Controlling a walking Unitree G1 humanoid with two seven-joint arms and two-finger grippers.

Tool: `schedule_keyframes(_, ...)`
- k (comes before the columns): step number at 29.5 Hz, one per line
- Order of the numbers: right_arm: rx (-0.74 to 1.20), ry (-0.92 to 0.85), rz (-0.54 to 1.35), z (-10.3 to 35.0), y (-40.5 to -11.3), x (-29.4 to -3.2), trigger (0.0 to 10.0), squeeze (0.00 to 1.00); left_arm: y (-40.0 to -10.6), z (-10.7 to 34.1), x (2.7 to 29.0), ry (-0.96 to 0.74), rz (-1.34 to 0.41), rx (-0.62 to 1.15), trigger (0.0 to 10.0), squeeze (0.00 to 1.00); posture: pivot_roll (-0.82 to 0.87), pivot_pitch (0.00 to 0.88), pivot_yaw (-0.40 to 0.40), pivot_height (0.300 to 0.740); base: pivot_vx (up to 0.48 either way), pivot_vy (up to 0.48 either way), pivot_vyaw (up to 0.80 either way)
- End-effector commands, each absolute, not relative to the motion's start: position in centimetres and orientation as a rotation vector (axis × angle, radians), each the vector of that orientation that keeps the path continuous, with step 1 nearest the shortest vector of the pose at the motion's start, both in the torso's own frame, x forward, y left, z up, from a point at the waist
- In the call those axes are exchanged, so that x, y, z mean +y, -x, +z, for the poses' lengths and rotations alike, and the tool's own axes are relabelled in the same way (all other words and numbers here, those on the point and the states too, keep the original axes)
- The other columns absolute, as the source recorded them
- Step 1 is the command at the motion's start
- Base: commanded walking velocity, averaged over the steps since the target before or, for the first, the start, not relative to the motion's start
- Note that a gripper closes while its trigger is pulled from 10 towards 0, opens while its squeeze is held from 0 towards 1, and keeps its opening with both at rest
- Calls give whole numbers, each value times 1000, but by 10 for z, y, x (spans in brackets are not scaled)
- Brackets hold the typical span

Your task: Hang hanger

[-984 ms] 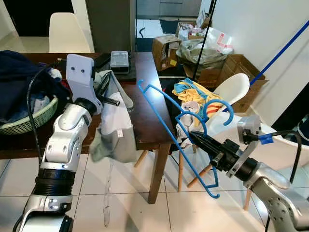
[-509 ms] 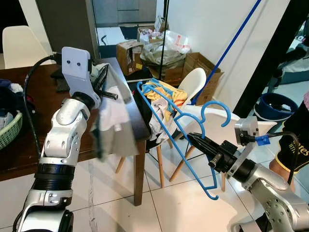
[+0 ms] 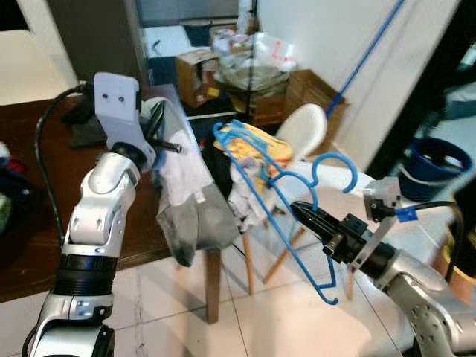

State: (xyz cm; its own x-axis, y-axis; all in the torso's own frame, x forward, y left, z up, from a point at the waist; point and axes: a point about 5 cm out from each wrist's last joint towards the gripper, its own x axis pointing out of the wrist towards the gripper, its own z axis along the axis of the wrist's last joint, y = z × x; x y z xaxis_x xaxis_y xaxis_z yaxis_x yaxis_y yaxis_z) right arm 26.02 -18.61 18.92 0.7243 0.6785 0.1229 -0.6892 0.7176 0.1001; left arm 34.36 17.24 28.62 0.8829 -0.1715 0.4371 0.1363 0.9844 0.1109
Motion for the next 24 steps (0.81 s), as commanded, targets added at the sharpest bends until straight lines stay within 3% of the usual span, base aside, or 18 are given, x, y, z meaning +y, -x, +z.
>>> schedule_keyframes(1, -105, -147, 790, 193, -258, -180, 10000, 0, -341, 288, 183, -91, -116, -461, 10000, 0, 72, 109, -15, 740, 311, 0, 800)
schedule_keyframes(10, -87, -130, 751, 192, -262, -185, 10000, 0, -336, 279, 176, -85, -118, -402, 10000, 0, 75, 102, -15, 740, 198, 0, 0)
schedule_keyframes(15, -85, -120, 734, 191, -265, -186, 10000, 0, -337, 242, 150, -99, -344, -225, 10000, 0, 79, 98, -18, 740, 0, 0, 0)
schedule_keyframes(17, -85, -120, 734, 191, -265, -186, 10000, 0, -337, 242, 150, -99, -344, -225, 10000, 0, 79, 98, -18, 740, 0, 0, 0)
schedule_keyframes(21, -80, -102, 724, 191, -266, -188, 10000, 0, -319, 203, 117, -132, -639, -49, 10000, 0, 68, 92, -13, 740, 0, 0, 0)
schedule_keyframes(24, -80, -99, 722, 192, -264, -190, 10000, 0, -313, 190, 114, -136, -671, 5, 10000, 0, 68, 95, -14, 740, 0, 0, 0)
